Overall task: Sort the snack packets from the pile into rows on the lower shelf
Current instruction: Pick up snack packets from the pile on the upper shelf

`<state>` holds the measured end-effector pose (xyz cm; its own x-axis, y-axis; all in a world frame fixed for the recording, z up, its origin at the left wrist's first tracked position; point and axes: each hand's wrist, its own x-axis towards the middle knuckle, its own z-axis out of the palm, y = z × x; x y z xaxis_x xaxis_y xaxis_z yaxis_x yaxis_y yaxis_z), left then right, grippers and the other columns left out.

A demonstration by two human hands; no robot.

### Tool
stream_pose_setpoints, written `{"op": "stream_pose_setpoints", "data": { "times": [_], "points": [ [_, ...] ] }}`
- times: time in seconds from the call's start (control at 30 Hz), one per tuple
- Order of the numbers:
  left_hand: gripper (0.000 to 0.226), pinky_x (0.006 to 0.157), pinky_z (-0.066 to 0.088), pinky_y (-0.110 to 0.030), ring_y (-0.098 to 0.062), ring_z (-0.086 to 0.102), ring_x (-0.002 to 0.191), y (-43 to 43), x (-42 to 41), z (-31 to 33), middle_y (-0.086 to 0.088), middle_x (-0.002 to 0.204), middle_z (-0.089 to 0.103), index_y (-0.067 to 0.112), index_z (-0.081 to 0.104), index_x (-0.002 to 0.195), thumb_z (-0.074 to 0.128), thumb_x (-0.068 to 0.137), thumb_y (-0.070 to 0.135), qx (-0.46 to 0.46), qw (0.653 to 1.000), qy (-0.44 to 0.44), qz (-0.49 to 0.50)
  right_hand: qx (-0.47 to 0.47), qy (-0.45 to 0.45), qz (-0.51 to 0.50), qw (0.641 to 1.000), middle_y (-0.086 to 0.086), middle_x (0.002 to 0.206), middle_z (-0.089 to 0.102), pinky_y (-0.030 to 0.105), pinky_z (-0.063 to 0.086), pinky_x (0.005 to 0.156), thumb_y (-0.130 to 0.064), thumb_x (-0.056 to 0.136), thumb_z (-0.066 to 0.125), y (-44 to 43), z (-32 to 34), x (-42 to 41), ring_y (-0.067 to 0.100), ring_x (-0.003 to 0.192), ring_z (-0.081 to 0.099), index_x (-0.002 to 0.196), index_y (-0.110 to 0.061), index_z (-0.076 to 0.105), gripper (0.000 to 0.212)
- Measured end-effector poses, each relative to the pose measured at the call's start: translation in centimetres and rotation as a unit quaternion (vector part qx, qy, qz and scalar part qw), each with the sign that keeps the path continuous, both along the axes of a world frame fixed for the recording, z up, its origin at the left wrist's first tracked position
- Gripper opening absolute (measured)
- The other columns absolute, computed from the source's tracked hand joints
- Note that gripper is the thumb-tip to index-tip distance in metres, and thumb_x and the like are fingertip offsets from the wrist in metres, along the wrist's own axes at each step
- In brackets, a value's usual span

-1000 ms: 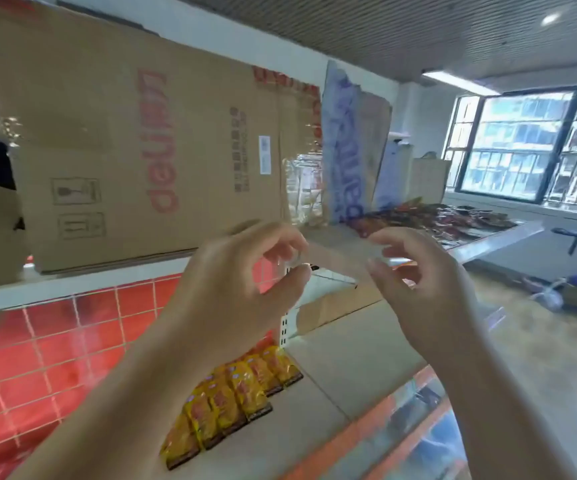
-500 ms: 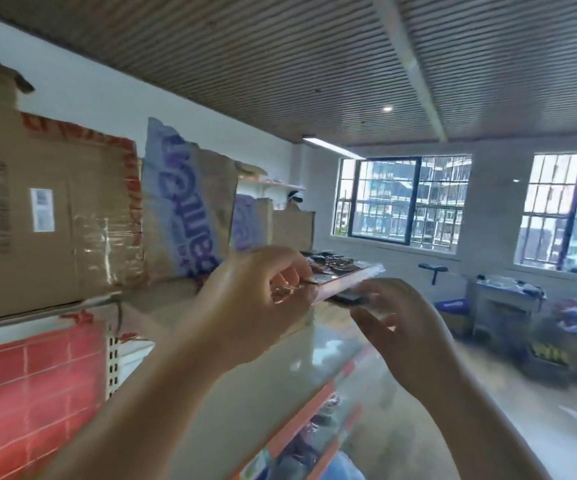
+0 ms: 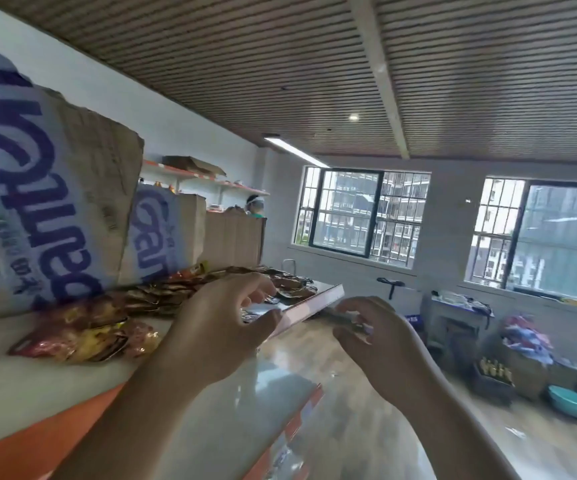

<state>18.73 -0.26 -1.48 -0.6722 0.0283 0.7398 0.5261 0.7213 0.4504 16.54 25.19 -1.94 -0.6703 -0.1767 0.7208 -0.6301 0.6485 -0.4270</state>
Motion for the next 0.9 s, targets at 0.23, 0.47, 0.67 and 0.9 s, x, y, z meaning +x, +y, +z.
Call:
{"op": "stream_pose_setpoints", "data": {
  "times": [0.23,0.47,0.67,0.9],
  "points": [
    [0.029,0.082,0.052,-0.023,0.012,0.056,0.098,3.2,-9.6,1.0,0.032,0.099,0.063,0.049,0.062,0.108,0.063,0.082,0.061,-0.008,1.0,-0.013,0.0,0.015,-0.022,-0.009,1.0,-0.03,0.111,0.059,0.028,0.053,0.085,-0.046,0.08,0.069,2.9,0.9,-10.6,-0.005,0.1,0.06,0.099,-0.067,0.057,0.03],
    [0.022,0.075,0.051,-0.02,0.016,0.051,0.099,4.9,-14.6,2.1,0.028,0.094,0.062,0.046,0.063,0.107,0.067,0.088,0.056,-0.023,0.999,-0.011,0.038,0.077,-0.057,0.011,0.995,-0.021,0.105,0.061,0.033,0.057,0.081,-0.037,0.087,0.078,4.1,1.0,-18.9,0.007,0.092,0.066,0.099,-0.059,0.059,0.031],
    [0.027,0.082,0.053,-0.024,0.011,0.055,0.096,6.4,-18.1,2.9,0.029,0.102,0.061,0.049,0.062,0.111,0.063,0.087,0.061,-0.042,0.995,-0.019,0.089,0.1,-0.05,0.049,0.992,-0.021,0.096,0.06,0.026,0.051,0.075,-0.033,0.087,0.077,3.5,0.9,-28.3,0.005,0.085,0.062,0.095,-0.05,0.062,0.024],
    [0.03,0.071,0.051,-0.024,0.007,0.057,0.091,6.3,-24.2,5.6,0.027,0.1,0.058,0.056,0.054,0.108,0.053,0.083,0.072,-0.091,0.97,-0.044,0.22,0.121,-0.084,0.173,0.974,-0.01,0.099,0.063,0.022,0.053,0.065,-0.031,0.085,0.081,-0.3,1.0,-41.2,0.01,0.082,0.065,0.086,-0.06,0.06,0.035]
  ]
}}
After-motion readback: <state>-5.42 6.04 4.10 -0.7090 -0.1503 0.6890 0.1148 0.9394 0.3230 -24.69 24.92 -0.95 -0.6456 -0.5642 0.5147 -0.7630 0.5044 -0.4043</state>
